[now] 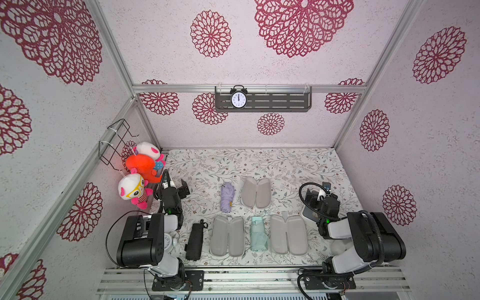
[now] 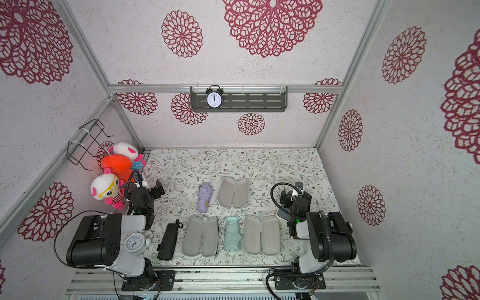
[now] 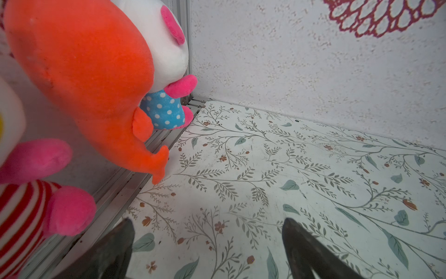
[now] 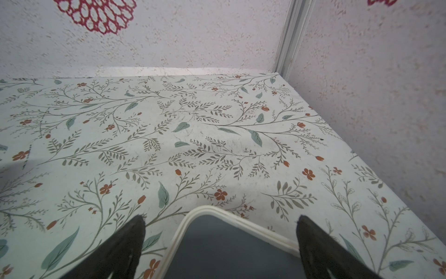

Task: Put umbrellas into zippered umbrella sleeves
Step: Pick up the umbrella from the center of the board.

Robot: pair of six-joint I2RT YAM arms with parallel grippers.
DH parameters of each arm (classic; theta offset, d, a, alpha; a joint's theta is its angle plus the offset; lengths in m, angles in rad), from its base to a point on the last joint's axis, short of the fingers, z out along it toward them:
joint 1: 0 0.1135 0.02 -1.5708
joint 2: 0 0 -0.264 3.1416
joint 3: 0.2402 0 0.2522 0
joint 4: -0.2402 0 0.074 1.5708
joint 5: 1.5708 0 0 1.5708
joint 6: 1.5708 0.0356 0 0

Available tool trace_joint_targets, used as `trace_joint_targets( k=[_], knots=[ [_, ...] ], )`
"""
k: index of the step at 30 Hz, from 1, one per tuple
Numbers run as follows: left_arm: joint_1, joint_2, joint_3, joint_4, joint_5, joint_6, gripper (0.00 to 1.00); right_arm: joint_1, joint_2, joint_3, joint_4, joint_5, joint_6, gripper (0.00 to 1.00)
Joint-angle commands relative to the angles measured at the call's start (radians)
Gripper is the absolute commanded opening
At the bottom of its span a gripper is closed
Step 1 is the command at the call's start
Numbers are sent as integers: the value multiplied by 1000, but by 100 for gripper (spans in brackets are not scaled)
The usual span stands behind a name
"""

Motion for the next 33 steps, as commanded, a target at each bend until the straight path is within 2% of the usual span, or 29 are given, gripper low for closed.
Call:
trace_joint_targets(
  k=[1, 6, 10, 15, 18, 19, 21, 23, 25, 27, 28, 30, 32, 33],
  knots=[
    [4, -1, -6, 13, -3, 18, 98, -6, -17, 10, 40, -2, 4, 99],
    [-6, -17, -33, 57, -14, 24, 98, -5, -21, 5, 49, -2, 6, 99],
    [-7, -116, -51, 3, -23, 21, 98, 0, -97, 14, -27, -10, -7, 99],
    [-10, -310, -33, -196, 0, -11, 98, 4, -310, 93, -356, -49, 17, 99],
    [-8, -446, 60, -458, 28, -242, 98, 5, -422, 159, -524, -176, 23, 99],
    [-8, -479, 104, -574, 49, -328, 98, 7, -456, 168, -547, -213, 52, 99],
    [-13, -520, 164, -710, 101, -410, 98, 7, -503, 174, -545, -260, 180, 99],
    [-13, -562, 166, -727, 139, -486, 98, 7, -521, 166, -463, -328, 368, 99],
    [-14, -613, 141, -679, 221, -500, 98, 7, -489, 166, -327, -572, 512, 99],
    [-12, -661, 96, -609, 329, -552, 98, 1, -463, 234, -471, -625, 693, 99],
    [-8, -686, 82, -622, 399, -576, 98, 1, -446, 271, -551, -654, 690, 99],
    [-7, -724, 44, -557, 459, -624, 98, 1, -391, 299, -535, -781, 681, 99],
    [-8, -750, 74, -659, 523, -661, 98, 10, -326, 304, -446, -921, 746, 99],
    [-11, -756, 97, -737, 559, -650, 98, 21, -314, 301, -410, -945, 765, 99]
  ],
)
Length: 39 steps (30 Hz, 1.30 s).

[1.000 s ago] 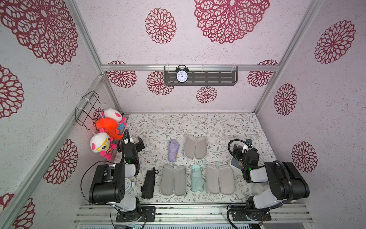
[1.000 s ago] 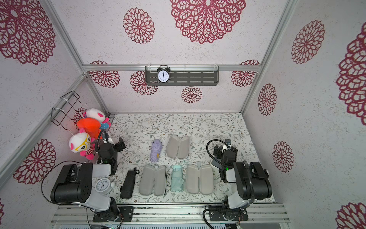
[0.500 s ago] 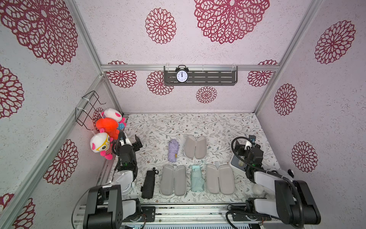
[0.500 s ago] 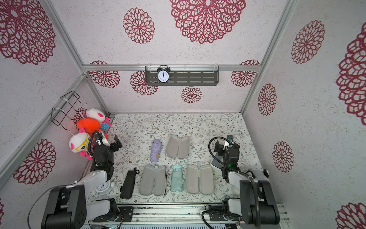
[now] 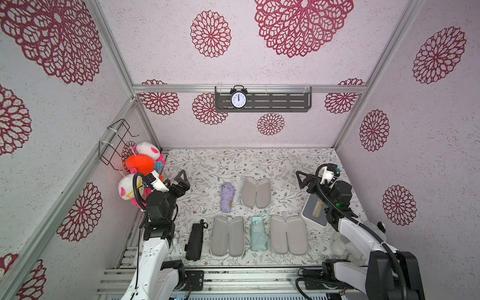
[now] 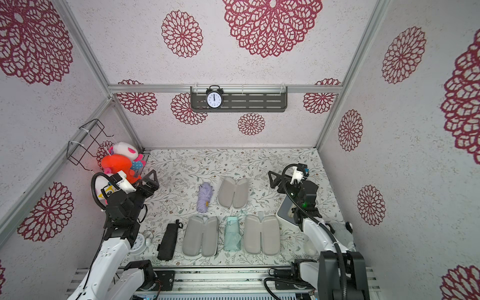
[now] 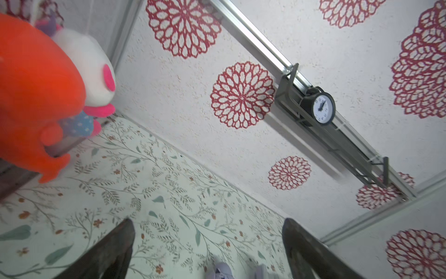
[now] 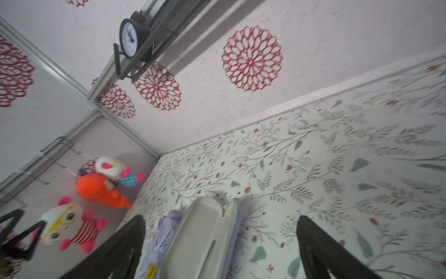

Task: Put umbrellas into zippered umbrella sleeves
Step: Pick up the umbrella from the center of the board.

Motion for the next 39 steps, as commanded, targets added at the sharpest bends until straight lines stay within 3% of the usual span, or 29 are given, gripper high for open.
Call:
trace_joint_targets(
  k=[1, 4, 6, 8, 10, 13, 14, 17, 20, 24, 30, 39],
  knots=[
    [-16, -29, 57, -212, 172, -71, 98, 30, 28, 8, 86, -219, 139, 99],
    [-86, -47, 110, -525, 120, -33, 99, 147, -45, 44, -174, -33, -58, 99],
    [-175, -79, 126, -693, -20, -6, 98, 230, -88, 73, -318, 126, -161, 99],
    [-273, -121, 131, -853, -179, -30, 98, 271, -125, 67, -355, 206, -198, 99],
    [-378, -153, 118, -931, -304, -98, 93, 272, -154, 45, -324, 215, -196, 99],
    [-505, -151, 144, -1077, -398, -217, 88, 260, -160, -5, -213, 156, -171, 99],
    [-547, -146, 156, -1133, -443, -246, 93, 260, -148, 2, -202, 117, -174, 99],
    [-706, -105, 179, -1305, -621, -420, 89, 265, -121, 32, -225, 45, -185, 99],
    [-780, -45, 161, -1360, -628, -511, 83, 270, -143, 14, -224, 12, -201, 99],
    [-786, 0, 131, -1298, -584, -470, 75, 285, -203, -4, -240, 29, -214, 99],
    [-623, 52, 43, -1094, -374, -308, 70, 286, -286, -57, -226, 67, -213, 99],
    [-630, 204, 53, -1086, -332, -284, 73, 288, -258, -45, -247, 67, -211, 99]
  ],
)
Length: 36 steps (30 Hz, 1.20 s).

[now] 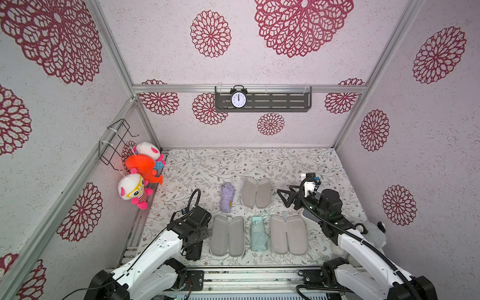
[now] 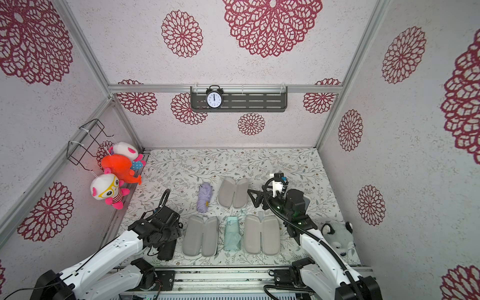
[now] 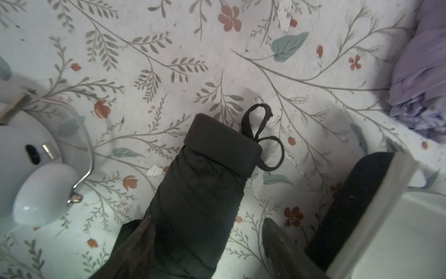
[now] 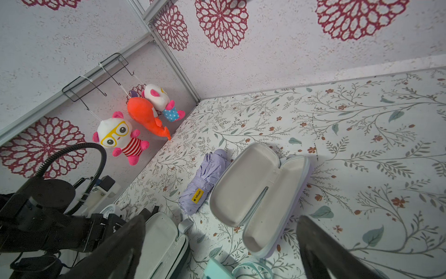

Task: Put umbrellas into zippered umbrella sleeves
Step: Pick up the umbrella from the center of the board.

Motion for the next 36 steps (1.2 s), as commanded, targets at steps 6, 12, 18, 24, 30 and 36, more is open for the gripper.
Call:
trace_joint_targets(
  k=[6, 12, 18, 24, 30, 36],
  knots=[
    [-45, 46, 7, -62, -49, -92, 73, 5, 7, 16, 12, 8, -16, 99],
    [-78, 85, 48, -120, -87, -129, 78, 5, 43, 30, 7, 0, -12, 99],
    [-126, 117, 105, -248, -149, -219, 86, 7, 53, 34, 6, -17, -9, 99],
    [-112, 185, 106, -210, -104, -186, 79, 7, 38, 30, 0, -17, -12, 99],
    [-8, 201, 48, -30, 0, -50, 80, 7, 16, 19, -3, -5, -15, 99],
    [45, 298, 54, 11, 52, 29, 73, 7, 11, 20, -13, 5, -19, 99]
  ],
)
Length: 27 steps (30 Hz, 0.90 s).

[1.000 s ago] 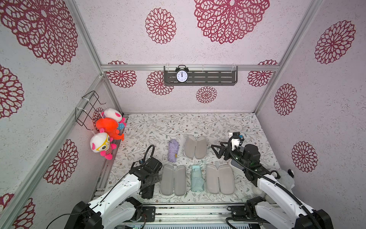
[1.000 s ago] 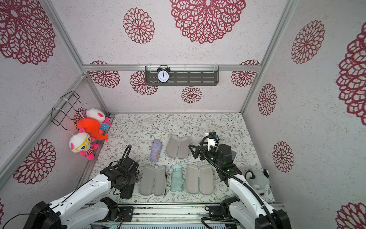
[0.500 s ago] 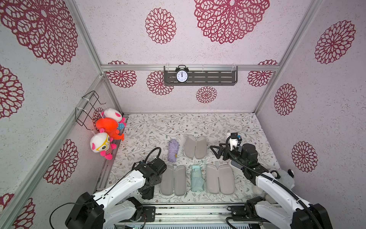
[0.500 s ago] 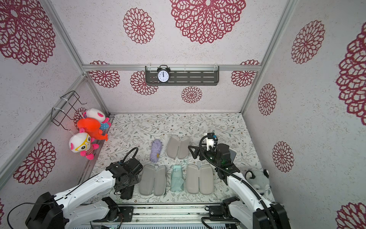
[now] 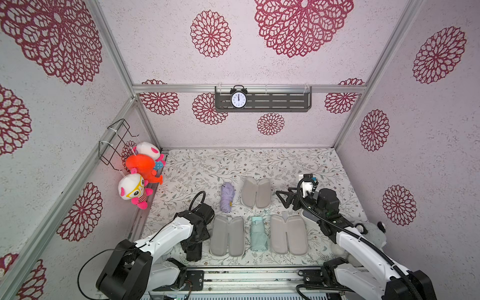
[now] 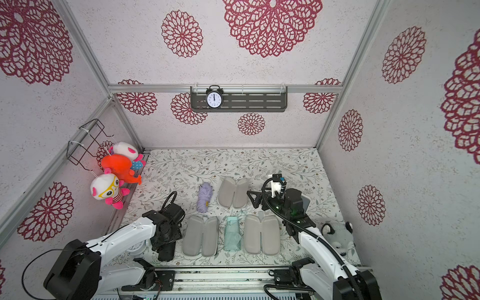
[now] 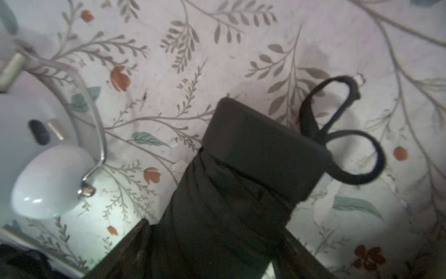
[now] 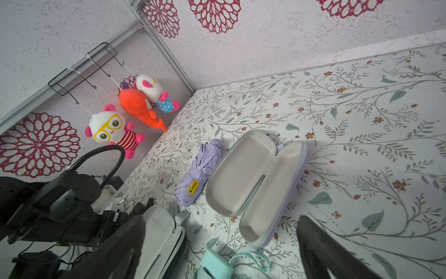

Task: Put umbrellas into zippered umbrella sleeves
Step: Pick up the umbrella from the center of the board, then place the umbrella in the umbrella sleeve.

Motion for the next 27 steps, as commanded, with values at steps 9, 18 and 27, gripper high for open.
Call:
trace_joint_targets(
  k=[9, 18, 27],
  knots=[
    [10, -61, 50, -18, -59, 47, 45, 5, -11, 23, 3, 23, -21, 99],
    [-154, -145, 308, -207, -167, -6, 38, 7, 18, 29, 3, 26, -18, 99],
    [-394, 141, 443, -198, -134, -5, 39, 58, 95, 70, -20, 39, -36, 99]
  ],
)
